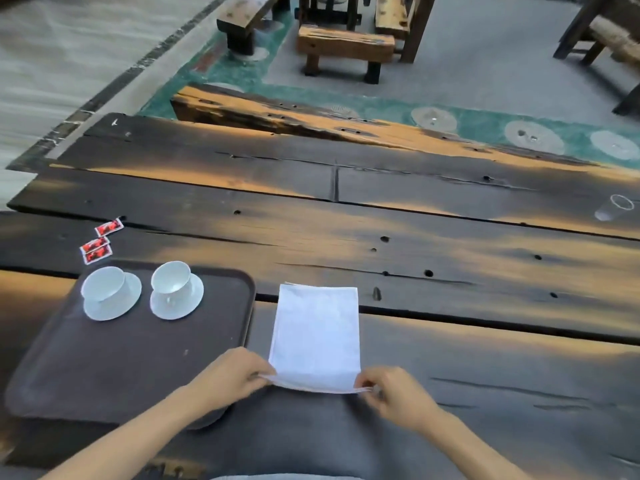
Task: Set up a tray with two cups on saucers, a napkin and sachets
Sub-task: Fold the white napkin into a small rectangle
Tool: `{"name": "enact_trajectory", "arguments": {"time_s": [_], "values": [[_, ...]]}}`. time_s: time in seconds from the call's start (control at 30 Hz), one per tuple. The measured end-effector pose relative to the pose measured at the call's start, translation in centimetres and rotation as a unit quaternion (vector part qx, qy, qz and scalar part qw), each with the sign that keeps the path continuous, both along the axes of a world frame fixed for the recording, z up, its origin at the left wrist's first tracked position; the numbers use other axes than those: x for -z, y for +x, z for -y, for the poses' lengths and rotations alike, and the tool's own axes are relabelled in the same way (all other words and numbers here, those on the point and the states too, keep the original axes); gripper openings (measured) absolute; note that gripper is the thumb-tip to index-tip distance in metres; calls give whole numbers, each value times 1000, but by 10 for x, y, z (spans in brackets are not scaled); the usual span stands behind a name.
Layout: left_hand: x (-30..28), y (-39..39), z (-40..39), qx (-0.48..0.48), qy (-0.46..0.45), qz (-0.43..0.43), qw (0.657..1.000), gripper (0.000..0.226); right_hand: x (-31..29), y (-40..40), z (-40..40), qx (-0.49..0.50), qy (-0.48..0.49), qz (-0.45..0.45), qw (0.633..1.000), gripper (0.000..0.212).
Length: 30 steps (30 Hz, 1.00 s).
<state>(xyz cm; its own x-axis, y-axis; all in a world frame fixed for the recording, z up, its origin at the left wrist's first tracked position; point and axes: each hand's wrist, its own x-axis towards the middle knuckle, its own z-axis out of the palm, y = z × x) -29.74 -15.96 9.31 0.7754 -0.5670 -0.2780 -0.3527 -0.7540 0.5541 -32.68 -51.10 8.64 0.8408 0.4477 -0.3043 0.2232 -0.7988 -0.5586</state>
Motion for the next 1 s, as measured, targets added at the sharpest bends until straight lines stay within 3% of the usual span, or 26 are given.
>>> {"name": "enact_trajectory", "arguments": {"time_s": [0.1,0.2,0.37,0.63,1.0], "values": [[12,-17,-4,0,4,-33,999,27,9,-13,-1,-3,19,-42,999,20],[10,-11,-6,-70,-41,-58,995,16,6,-6,1,49,50,-70,995,14],[2,33,0,-179,-113,-55,976,10,3,38,-1,137,91,-40,986,19],[29,114,17,-236,-88,-36,967,6,26,125,-10,245,78,-27,966,20],[85,165,28,-260,-45,-78,961,7,78,185,-10,285,35,-96,953,22]]}}
